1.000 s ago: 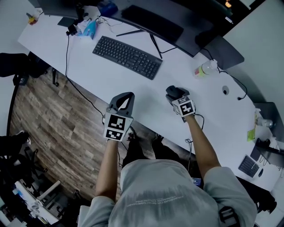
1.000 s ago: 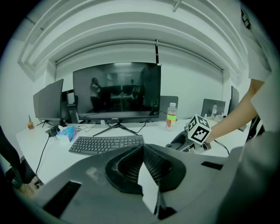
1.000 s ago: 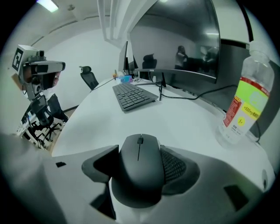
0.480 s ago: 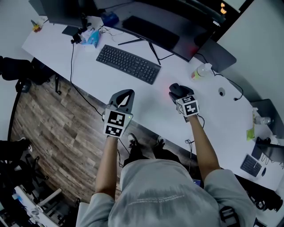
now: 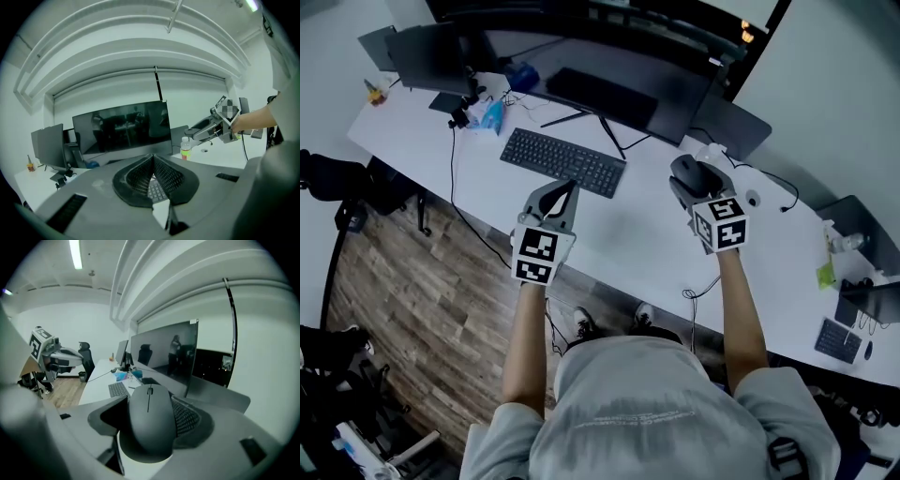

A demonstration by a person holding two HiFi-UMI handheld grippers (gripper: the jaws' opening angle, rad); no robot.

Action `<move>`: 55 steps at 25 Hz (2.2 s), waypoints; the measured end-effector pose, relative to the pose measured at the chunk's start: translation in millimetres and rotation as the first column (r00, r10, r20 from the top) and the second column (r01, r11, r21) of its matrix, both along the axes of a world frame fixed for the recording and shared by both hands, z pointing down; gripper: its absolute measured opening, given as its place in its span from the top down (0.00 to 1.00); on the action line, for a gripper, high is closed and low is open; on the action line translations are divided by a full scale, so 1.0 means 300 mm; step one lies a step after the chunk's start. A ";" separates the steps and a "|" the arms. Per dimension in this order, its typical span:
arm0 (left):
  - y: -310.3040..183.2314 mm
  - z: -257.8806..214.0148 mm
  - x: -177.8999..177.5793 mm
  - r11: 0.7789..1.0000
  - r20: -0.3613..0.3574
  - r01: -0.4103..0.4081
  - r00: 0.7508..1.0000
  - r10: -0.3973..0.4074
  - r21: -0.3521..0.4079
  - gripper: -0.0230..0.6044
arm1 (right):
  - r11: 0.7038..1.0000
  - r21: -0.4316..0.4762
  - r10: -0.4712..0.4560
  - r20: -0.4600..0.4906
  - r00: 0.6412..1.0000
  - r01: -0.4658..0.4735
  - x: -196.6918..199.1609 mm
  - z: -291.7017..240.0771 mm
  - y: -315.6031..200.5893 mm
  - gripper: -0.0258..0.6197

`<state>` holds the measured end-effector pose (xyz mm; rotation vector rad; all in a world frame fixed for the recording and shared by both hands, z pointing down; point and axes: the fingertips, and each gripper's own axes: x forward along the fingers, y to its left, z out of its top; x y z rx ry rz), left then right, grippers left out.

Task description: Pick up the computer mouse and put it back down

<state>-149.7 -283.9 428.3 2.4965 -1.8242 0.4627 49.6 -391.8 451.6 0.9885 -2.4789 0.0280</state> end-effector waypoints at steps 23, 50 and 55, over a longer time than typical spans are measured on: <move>0.003 -0.408 0.100 0.968 0.050 -0.098 0.995 0.089 0.231 0.95 | 0.956 0.289 0.008 0.139 0.990 -0.048 0.157 -0.615 0.198 0.51; 0.011 -0.141 0.019 0.998 0.022 -0.005 1.000 0.003 0.068 0.95 | 0.993 0.101 -0.065 0.076 0.995 0.057 0.055 -0.187 0.077 0.51; 0.038 -0.004 -0.063 0.998 0.006 0.064 0.998 -0.064 -0.018 0.95 | 0.994 -0.013 -0.106 0.031 0.994 0.106 -0.052 0.077 0.014 0.51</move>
